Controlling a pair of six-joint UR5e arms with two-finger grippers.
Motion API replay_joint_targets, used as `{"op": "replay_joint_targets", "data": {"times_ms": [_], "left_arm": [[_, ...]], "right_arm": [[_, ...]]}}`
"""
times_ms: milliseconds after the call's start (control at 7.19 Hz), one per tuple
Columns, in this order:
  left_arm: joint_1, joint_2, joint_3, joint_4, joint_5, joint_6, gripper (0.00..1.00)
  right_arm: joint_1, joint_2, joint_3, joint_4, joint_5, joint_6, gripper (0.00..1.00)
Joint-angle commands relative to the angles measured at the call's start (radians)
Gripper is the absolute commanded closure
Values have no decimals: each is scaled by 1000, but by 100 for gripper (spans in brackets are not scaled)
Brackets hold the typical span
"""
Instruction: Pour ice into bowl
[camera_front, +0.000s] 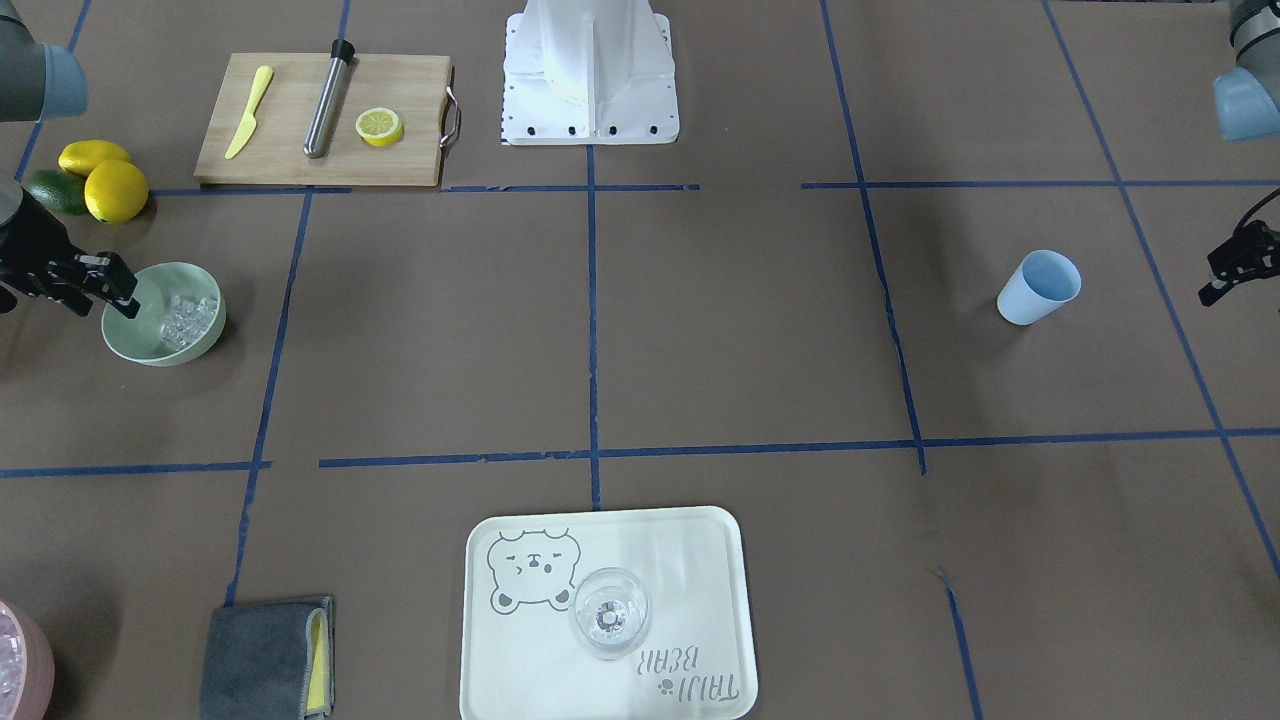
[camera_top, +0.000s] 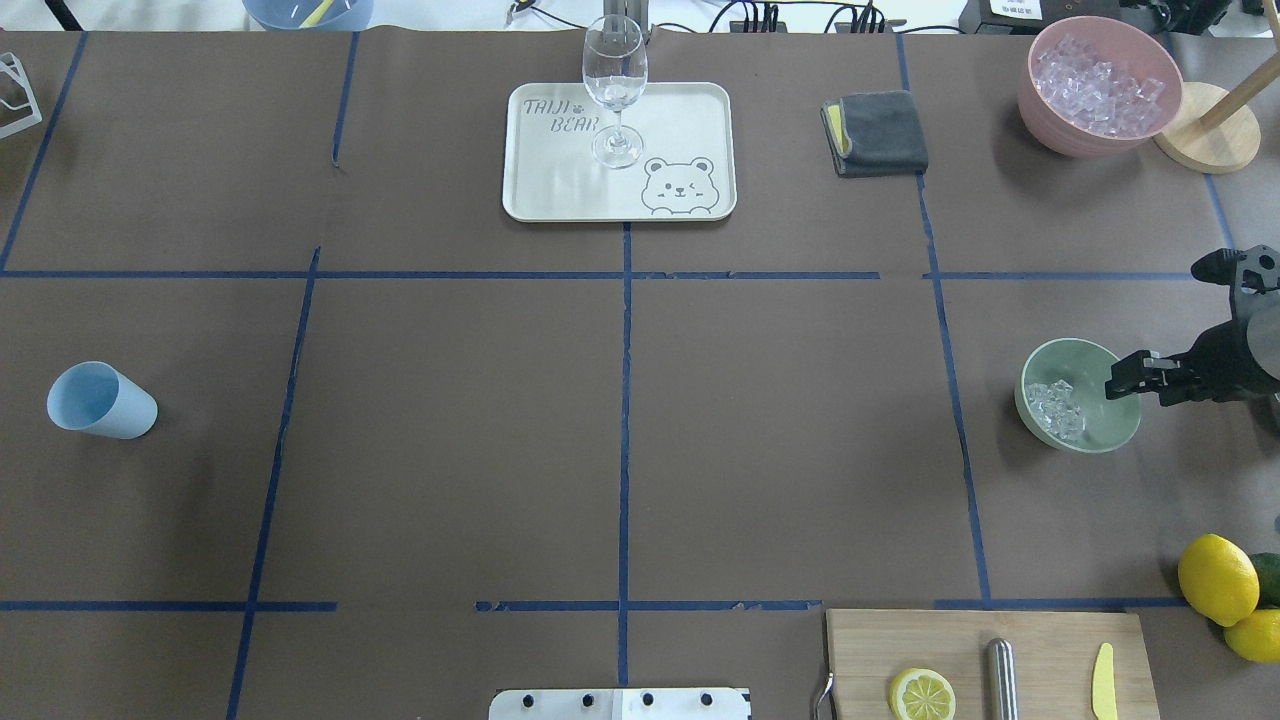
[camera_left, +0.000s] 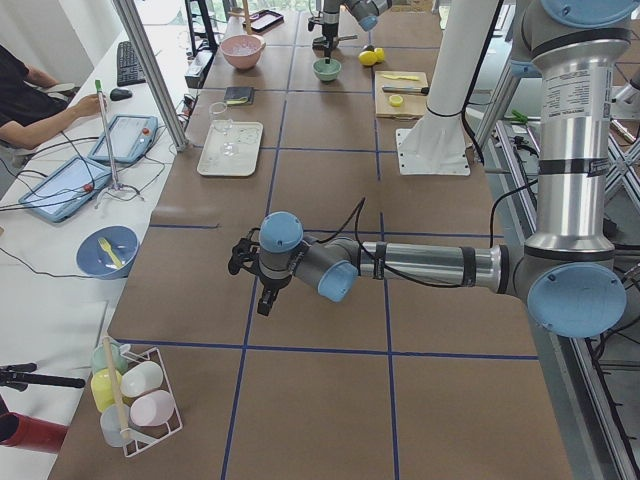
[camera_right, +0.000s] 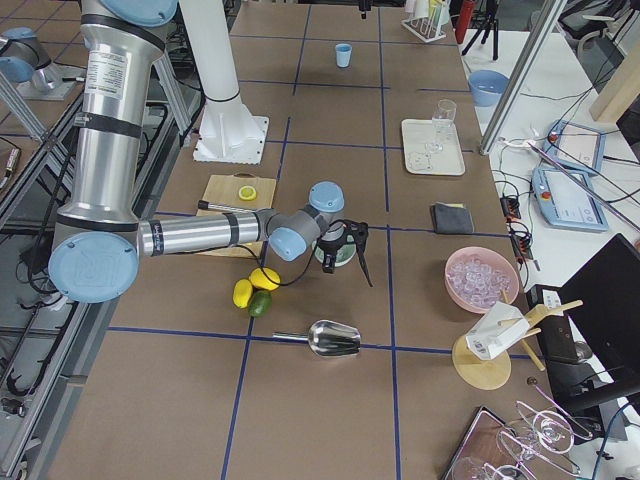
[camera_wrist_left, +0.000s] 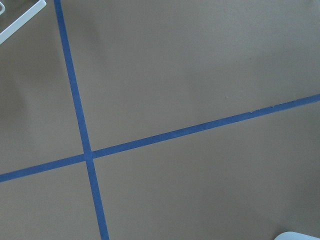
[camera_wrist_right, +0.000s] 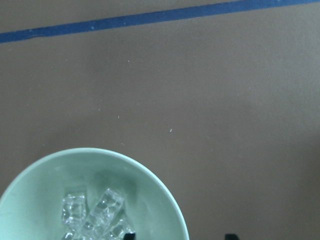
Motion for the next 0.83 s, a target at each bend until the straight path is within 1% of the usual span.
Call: {"op": "replay_joint_targets", "data": {"times_ms": [0,139,278,417,556,695], "left_arm": [[1,-3,-1,3,-3,2,0],[-13,-4,2,3,-8,9,0],[-57,-9,12,6,-8,17,0],[-63,-9,35,9,-6,47,0],[-107,-20,72,44,-3,164,0],[-132,-33,72,119,-2,223,0]], "right_arm": [[160,9,12,1,120,-32,0],[228,7,-8,-3,182,-119,0],[289,6,-20,-78,187,-253,0],[352,25,-23,-217,179,-473,0],[427,85,-31,-406,173,-703,0],[478,131,-31,-559,159,-891,0]]}}
